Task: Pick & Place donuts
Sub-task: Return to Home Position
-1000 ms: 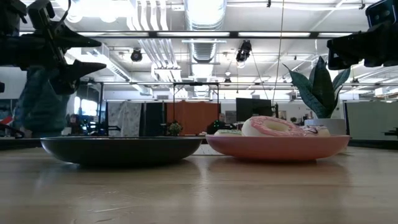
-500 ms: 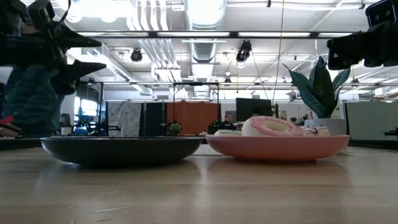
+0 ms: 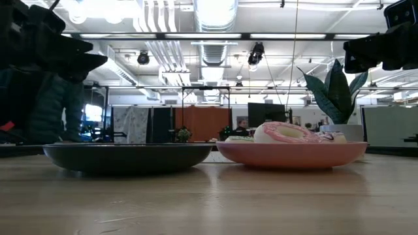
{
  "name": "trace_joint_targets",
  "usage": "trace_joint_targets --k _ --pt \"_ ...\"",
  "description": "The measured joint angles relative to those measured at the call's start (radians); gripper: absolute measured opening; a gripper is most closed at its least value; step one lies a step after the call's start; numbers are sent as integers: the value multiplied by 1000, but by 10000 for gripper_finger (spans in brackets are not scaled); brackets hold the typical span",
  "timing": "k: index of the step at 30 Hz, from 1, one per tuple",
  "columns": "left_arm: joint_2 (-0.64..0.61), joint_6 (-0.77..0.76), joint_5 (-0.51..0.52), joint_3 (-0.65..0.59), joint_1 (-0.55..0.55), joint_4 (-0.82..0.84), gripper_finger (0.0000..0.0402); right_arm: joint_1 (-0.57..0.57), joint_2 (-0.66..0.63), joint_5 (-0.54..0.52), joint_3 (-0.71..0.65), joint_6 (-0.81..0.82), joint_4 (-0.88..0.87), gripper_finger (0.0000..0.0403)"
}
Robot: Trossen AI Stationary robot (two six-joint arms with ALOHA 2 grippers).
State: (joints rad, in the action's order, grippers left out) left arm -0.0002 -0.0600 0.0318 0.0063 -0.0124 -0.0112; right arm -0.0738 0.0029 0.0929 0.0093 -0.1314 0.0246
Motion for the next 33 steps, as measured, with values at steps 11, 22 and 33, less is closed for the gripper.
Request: trace_joint_targets --k 11,22,33 --pt "0 -32 -35 0 0 9 204 0 0 0 0 0 0 34" --pt "2 -163 -37 3 0 10 204 0 0 0 0 0 0 34" --pt "2 -165 -36 5 0 2 204 0 0 0 0 0 0 34"
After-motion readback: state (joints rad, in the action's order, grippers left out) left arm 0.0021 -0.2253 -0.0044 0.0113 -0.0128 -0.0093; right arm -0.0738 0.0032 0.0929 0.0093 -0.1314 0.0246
